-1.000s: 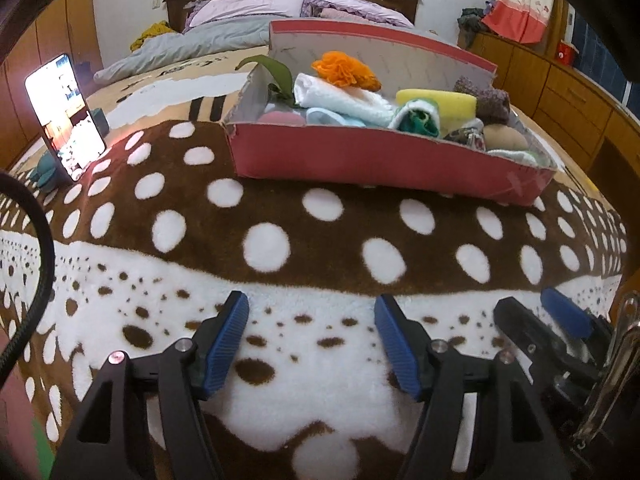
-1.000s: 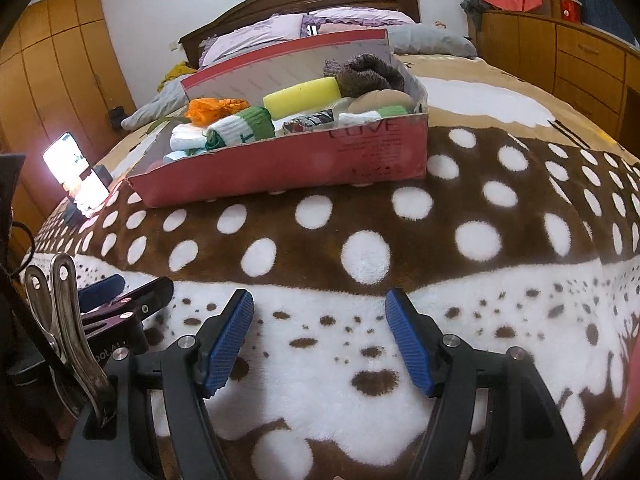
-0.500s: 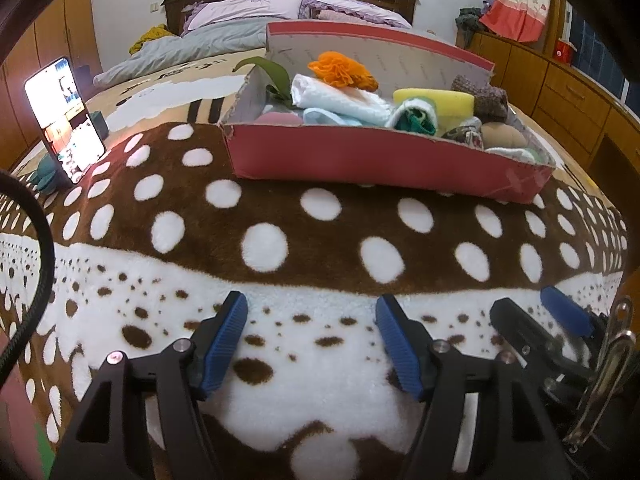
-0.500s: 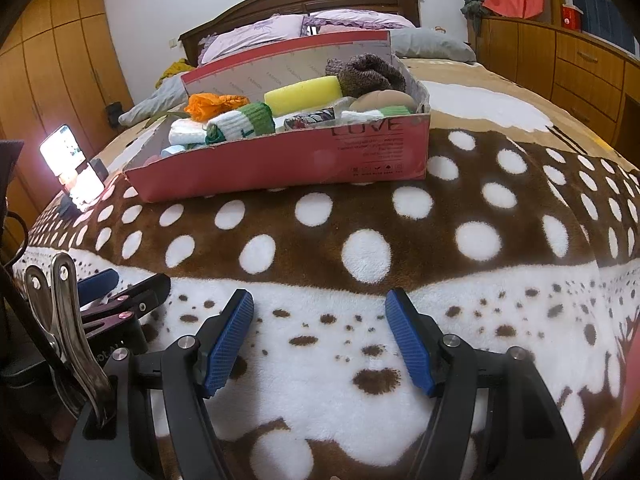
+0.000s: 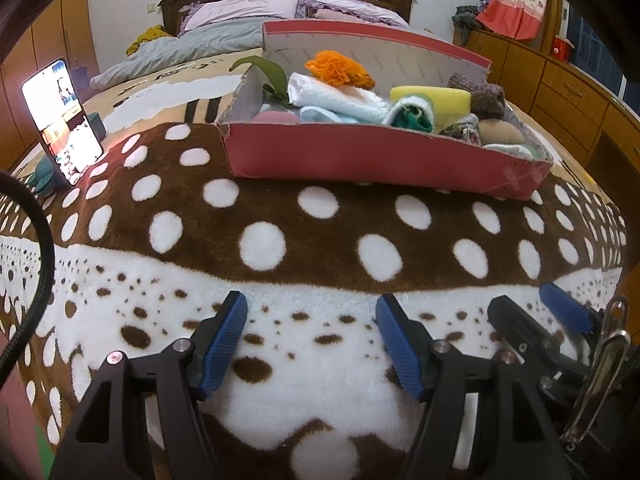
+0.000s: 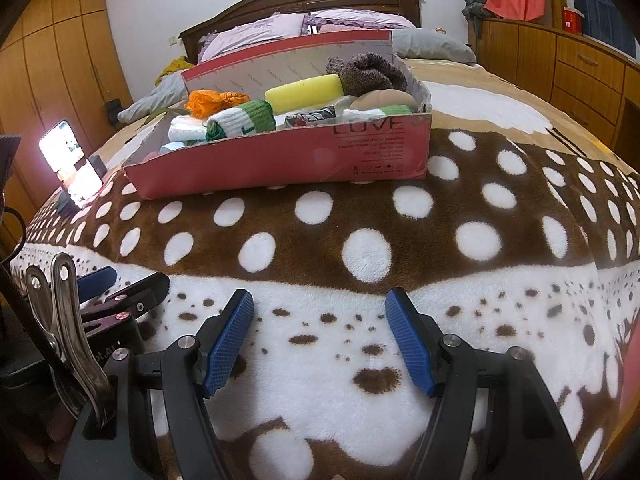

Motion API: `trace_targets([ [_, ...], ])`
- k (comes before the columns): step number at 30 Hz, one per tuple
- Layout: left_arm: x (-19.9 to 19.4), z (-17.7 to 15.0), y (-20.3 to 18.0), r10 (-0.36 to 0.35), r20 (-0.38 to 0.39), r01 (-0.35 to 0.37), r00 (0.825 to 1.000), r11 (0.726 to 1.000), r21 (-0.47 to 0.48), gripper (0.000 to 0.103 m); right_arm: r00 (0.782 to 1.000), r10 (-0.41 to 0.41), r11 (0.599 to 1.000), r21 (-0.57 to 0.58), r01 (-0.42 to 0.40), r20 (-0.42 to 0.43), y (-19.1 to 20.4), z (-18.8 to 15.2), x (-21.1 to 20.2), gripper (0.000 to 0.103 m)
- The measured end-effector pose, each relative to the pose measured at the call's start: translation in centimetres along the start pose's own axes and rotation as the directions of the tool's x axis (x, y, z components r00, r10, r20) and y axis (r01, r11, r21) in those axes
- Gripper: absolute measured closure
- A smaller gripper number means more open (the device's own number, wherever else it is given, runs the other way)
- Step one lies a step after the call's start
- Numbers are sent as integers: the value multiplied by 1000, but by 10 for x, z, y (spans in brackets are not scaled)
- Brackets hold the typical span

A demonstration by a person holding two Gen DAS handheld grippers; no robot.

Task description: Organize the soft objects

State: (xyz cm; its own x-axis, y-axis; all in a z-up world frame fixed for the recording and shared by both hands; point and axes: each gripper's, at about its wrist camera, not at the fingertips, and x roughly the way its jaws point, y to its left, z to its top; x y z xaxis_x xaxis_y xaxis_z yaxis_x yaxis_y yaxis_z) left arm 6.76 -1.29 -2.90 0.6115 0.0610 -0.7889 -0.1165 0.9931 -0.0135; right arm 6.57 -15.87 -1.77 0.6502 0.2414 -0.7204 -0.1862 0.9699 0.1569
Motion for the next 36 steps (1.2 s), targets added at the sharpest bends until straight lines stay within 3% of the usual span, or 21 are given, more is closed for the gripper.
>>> trace_targets([
  [36, 0, -1, 3, -12, -10, 12, 1000, 1000, -12, 32, 1000, -1, 1000, 0, 1, 3, 0, -1, -1, 32],
])
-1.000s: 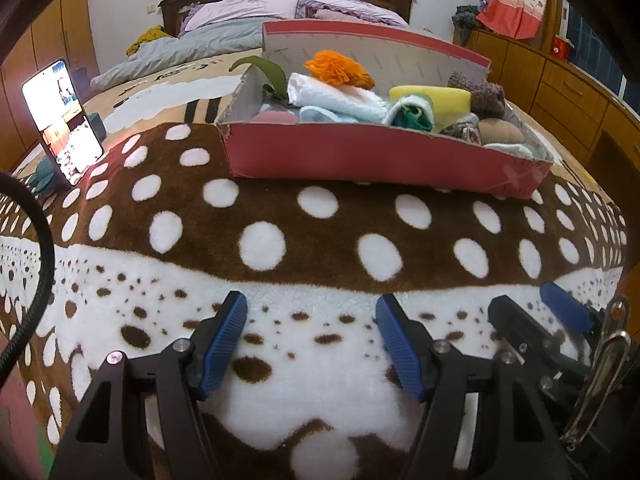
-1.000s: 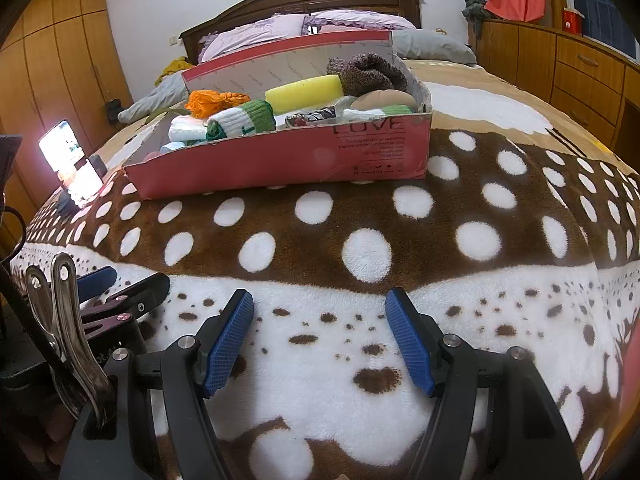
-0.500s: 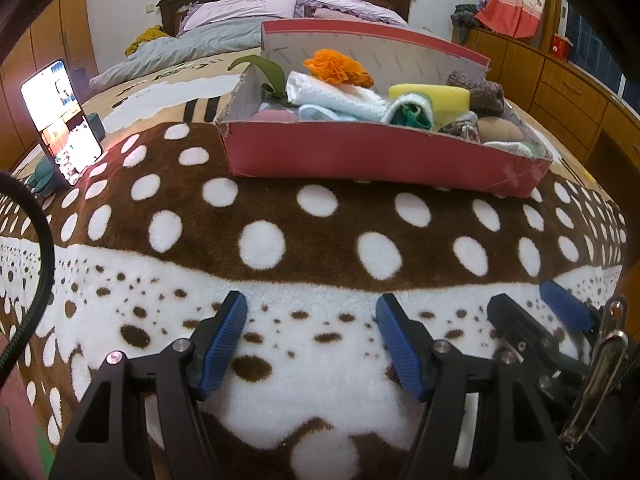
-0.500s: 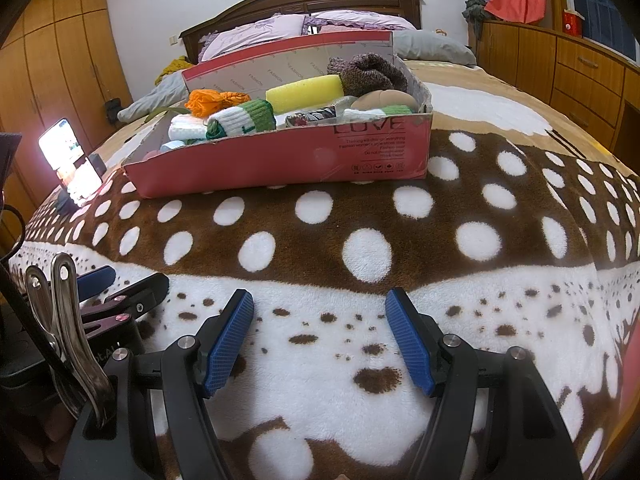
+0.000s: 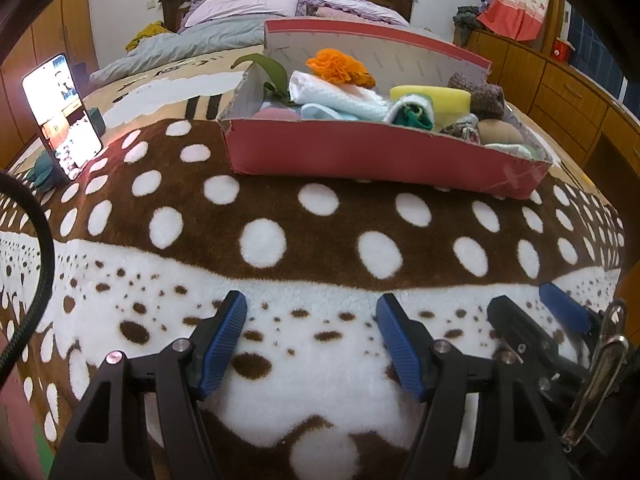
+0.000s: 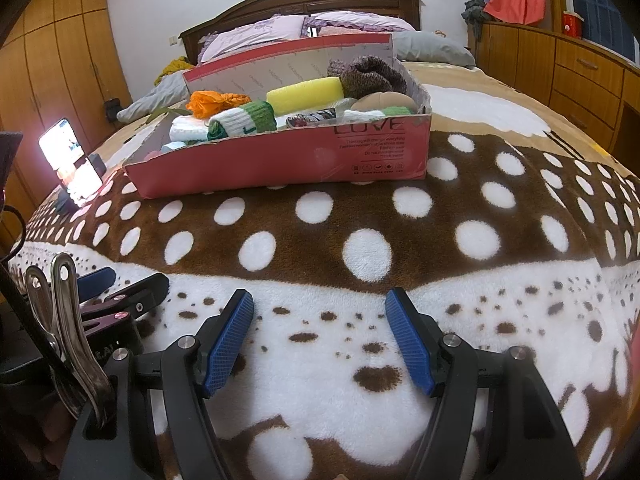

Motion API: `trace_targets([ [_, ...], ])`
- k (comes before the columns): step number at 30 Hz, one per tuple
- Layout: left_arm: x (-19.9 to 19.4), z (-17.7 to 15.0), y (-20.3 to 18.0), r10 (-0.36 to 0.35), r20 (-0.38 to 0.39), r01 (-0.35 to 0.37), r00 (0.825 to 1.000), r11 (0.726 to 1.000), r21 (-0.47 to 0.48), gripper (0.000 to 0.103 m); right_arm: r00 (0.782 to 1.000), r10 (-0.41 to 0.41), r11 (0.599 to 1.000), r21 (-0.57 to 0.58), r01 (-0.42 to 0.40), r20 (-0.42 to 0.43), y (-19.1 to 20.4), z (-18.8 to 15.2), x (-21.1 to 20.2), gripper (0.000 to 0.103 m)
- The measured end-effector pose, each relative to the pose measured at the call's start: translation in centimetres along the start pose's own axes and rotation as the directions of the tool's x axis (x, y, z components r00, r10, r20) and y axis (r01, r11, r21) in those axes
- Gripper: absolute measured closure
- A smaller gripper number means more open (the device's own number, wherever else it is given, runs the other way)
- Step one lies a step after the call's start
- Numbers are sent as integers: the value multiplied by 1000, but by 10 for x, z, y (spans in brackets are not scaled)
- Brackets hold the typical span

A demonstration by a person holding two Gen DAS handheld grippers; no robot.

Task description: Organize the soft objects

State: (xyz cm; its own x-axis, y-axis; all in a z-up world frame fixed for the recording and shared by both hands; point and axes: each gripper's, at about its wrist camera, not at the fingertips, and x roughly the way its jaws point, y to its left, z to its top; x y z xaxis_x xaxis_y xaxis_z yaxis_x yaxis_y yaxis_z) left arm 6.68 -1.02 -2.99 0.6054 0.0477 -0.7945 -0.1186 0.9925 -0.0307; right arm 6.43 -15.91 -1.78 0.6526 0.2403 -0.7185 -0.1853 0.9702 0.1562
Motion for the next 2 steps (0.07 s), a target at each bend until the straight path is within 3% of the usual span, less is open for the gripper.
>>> trace_targets([
  [2, -1, 0, 0, -1, 0, 1, 1000, 1000, -2, 31, 1000, 1, 1000, 1, -1, 2, -1, 0, -1, 32],
])
